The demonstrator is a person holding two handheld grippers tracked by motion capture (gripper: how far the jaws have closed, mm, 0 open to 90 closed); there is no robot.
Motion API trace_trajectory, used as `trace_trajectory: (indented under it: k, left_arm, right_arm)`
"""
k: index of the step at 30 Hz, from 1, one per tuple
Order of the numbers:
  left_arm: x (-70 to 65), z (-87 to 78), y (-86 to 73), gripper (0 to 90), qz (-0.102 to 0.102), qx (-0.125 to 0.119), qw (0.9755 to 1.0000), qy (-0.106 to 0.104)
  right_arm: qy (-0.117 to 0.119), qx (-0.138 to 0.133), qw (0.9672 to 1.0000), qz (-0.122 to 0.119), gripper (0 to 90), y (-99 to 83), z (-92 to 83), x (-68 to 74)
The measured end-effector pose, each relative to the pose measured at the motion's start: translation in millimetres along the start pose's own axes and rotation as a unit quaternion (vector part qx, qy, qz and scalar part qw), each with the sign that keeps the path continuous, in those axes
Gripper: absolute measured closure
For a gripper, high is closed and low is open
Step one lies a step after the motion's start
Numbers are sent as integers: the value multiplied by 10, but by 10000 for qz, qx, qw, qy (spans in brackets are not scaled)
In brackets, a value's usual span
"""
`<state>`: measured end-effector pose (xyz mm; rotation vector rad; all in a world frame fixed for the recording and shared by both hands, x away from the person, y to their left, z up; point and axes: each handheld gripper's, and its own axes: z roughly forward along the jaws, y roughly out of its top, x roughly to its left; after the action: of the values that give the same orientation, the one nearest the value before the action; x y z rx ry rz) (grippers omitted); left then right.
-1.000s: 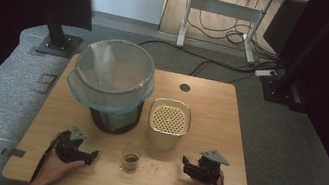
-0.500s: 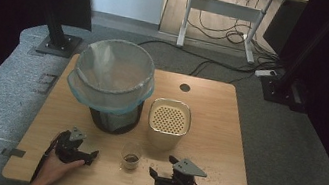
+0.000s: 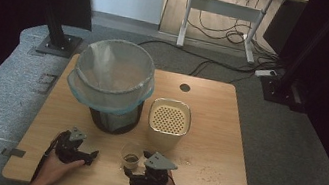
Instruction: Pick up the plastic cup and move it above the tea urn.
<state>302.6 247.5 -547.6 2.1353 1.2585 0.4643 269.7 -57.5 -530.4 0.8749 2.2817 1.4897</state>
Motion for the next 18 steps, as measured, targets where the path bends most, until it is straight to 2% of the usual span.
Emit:
trace_trajectory:
  k: [1, 3, 8, 9, 10, 14, 18]
  left_arm:
    - [1, 0, 0, 6, 8, 0, 10000, 5]
    - [1, 0, 0, 6, 9, 0, 10000, 5]
    - [-1, -3, -4, 7, 14, -3, 10000, 0]
    - [-3, -4, -6, 7, 11, -5, 10000, -1]
    - [-4, -5, -7, 7, 12, -5, 10000, -2]
    - [-4, -6, -8, 7, 13, -3, 10000, -2]
    - [-4, -6, -8, 7, 12, -4, 10000, -2]
  right_arm:
    - [54, 30, 10000, 8, 132, 1, 63, 7]
    - [-3, 131, 9999, -70, 138, 28, 227, 19]
    - [-48, 151, 9997, -191, 212, 70, 381, 10]
    - [-48, 151, 9997, -191, 212, 70, 381, 10]
    - [-39, 115, 9997, -229, 253, 67, 393, 1]
    - [-152, 48, 9994, -296, 322, 70, 348, -14]
    - [-152, -25, 9995, -293, 352, 84, 293, -49]
